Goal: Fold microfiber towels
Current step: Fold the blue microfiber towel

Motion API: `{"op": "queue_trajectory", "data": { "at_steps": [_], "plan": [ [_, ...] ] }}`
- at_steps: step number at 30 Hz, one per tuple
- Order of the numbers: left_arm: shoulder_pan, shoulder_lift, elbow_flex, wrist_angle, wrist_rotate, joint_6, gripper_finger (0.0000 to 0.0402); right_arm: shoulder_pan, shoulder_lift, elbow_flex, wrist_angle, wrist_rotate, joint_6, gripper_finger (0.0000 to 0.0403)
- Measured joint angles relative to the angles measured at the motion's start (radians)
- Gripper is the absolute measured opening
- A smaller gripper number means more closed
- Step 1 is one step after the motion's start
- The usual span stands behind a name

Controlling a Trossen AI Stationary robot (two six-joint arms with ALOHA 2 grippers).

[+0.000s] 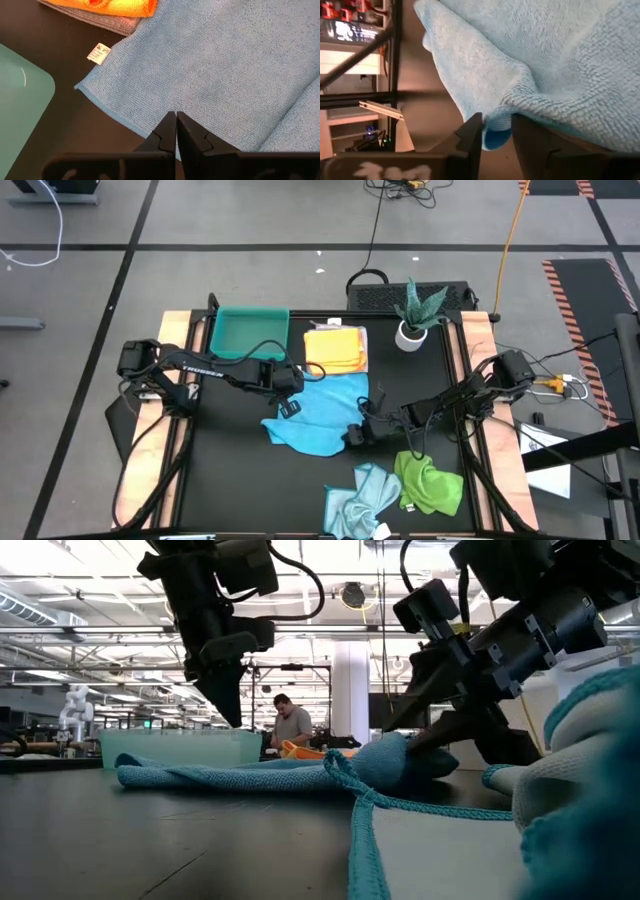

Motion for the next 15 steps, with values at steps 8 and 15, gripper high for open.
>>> {"op": "queue_trajectory", "data": {
  "at_steps": [8,15],
  "plan": [
    [0.000,0.000,0.000,0.000,0.000,0.000,0.0017,-0.001,-0.001,0.001,0.128,0.010,-0.073,0.0044],
    [0.000,0.000,0.000,0.001,0.000,0.000,0.0017,-0.008,0.007,0.000,0.091,0.006,-0.058,0.0039]
  ]
}}
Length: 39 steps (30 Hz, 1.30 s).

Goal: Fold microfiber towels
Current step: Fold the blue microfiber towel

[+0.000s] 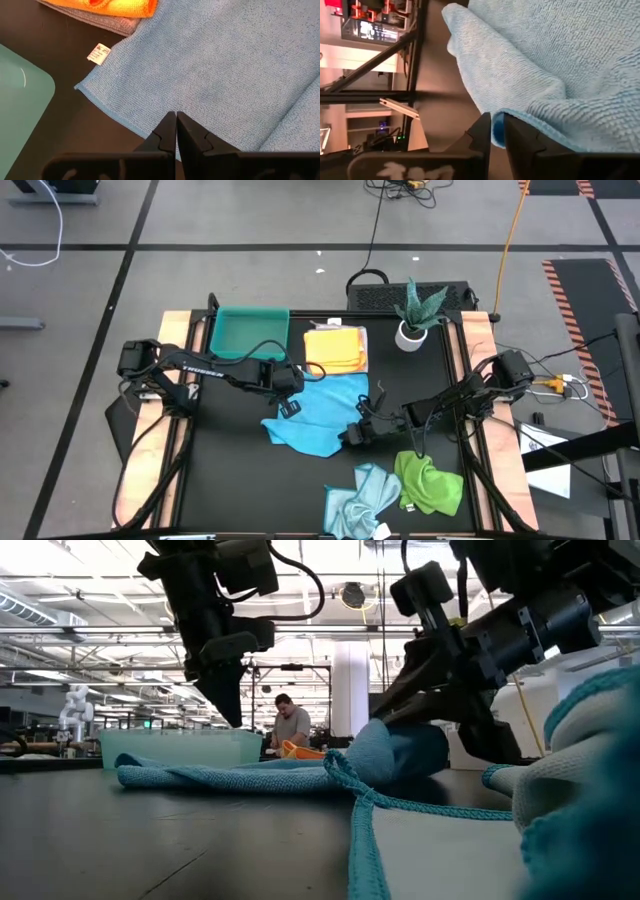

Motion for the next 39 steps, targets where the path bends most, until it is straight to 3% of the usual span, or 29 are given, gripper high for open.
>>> {"op": "queue_trajectory", "data": {
  "at_steps": [4,12,18,23,33,39],
  "plan": [
    [0.000,0.000,0.000,0.003,0.000,0.001,0.0017,-0.009,0.000,0.000,0.046,-0.007,-0.012,0.0007],
    [0.000,0.000,0.000,0.003,0.056,0.005,0.0017,-0.029,-0.090,0.001,0.192,-0.057,-0.076,0.0001],
    [-0.025,-0.022,0.000,0.003,0.051,-0.003,0.0017,-0.113,-0.208,0.000,0.047,-0.062,-0.177,0.0000],
    [-0.091,-0.093,0.000,0.009,-0.024,-0.063,0.0017,-0.234,-0.270,0.000,-0.113,-0.175,-0.256,0.0000],
    [-0.174,-0.098,0.001,0.118,-0.072,-0.182,0.0016,-0.501,-0.283,0.000,-0.319,-0.347,-0.454,0.0000],
    [-0.174,-0.061,0.001,0.118,-0.097,-0.222,0.0016,-0.576,-0.283,0.000,-0.460,-0.384,-0.516,0.0000]
  ]
}}
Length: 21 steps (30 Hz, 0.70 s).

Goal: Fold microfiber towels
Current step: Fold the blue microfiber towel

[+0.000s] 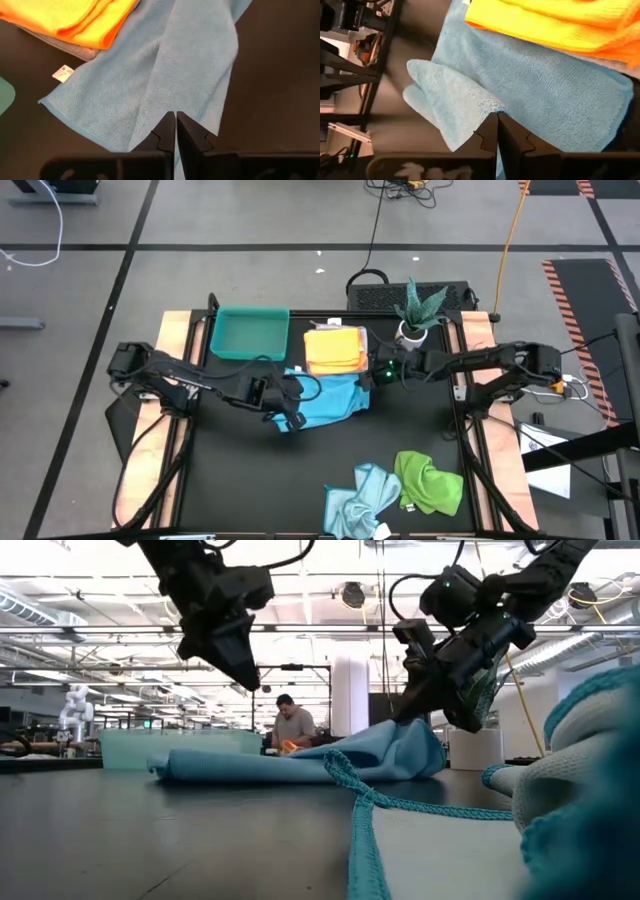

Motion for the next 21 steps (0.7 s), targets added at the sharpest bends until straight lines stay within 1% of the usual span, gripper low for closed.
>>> {"op": "queue_trajectory", "data": {
  "at_steps": [4,8,12,16,19,21],
  "plan": [
    [0.000,0.031,0.000,-0.001,-0.001,-0.010,0.0016,0.004,0.000,0.000,0.044,-0.086,0.004,0.0000],
    [0.000,0.067,0.000,0.008,-0.001,-0.009,0.0016,0.034,0.000,0.000,0.171,-0.147,0.041,0.0000],
    [0.001,0.100,0.000,0.055,-0.001,0.007,0.0017,0.084,0.000,0.000,0.357,-0.170,0.100,0.0000],
    [0.008,0.105,0.000,0.121,-0.003,0.032,0.0017,0.132,-0.001,0.000,0.560,-0.173,0.162,0.0000],
    [0.028,0.101,0.000,0.176,-0.005,0.075,0.0017,0.165,-0.001,0.000,0.661,-0.172,0.191,0.0000],
    [0.044,0.097,-0.001,0.235,0.004,0.103,0.0017,0.181,-0.002,0.000,0.690,-0.172,0.204,0.0000]
  ]
}}
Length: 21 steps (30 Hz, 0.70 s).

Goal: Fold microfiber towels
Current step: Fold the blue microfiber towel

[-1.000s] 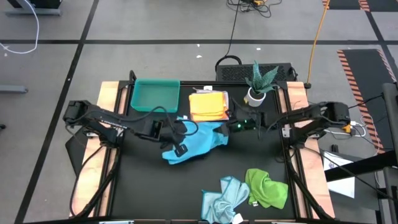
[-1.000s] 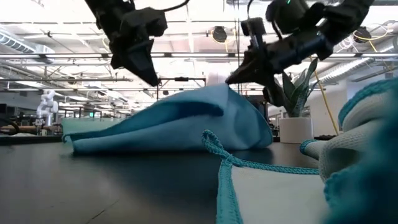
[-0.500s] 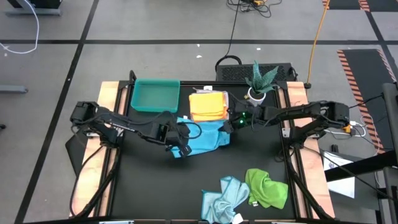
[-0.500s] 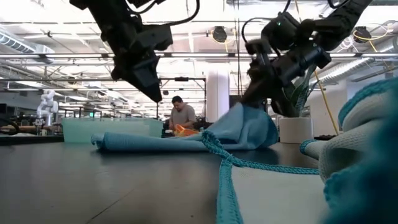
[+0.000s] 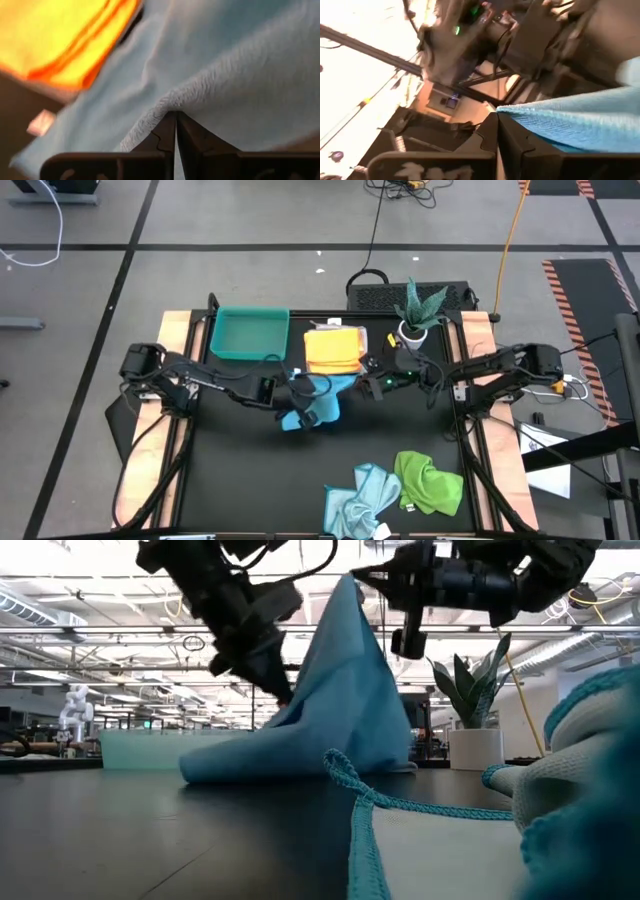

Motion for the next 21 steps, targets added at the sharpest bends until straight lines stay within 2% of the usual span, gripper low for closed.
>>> {"op": "queue_trajectory", "data": {
  "at_steps": [4,10,17,19,21],
  "plan": [
    [0.024,-0.012,0.025,0.059,0.070,0.048,0.0017,0.012,-0.001,0.000,-0.006,0.010,0.004,0.0000],
    [0.003,-0.051,0.136,0.039,0.075,0.130,0.0017,-0.007,-0.025,0.000,0.009,0.098,-0.072,0.0000],
    [-0.063,-0.110,0.237,-0.050,-0.008,0.192,0.0017,-0.114,-0.054,0.001,-0.054,0.178,-0.188,0.0000],
    [-0.080,-0.110,0.249,-0.014,-0.048,0.185,0.0017,-0.135,-0.059,-0.001,-0.071,0.181,-0.198,0.0000],
    [-0.099,-0.110,0.241,-0.054,-0.104,0.179,0.0017,-0.151,-0.059,0.000,-0.068,0.171,-0.208,0.0000]
  ]
}}
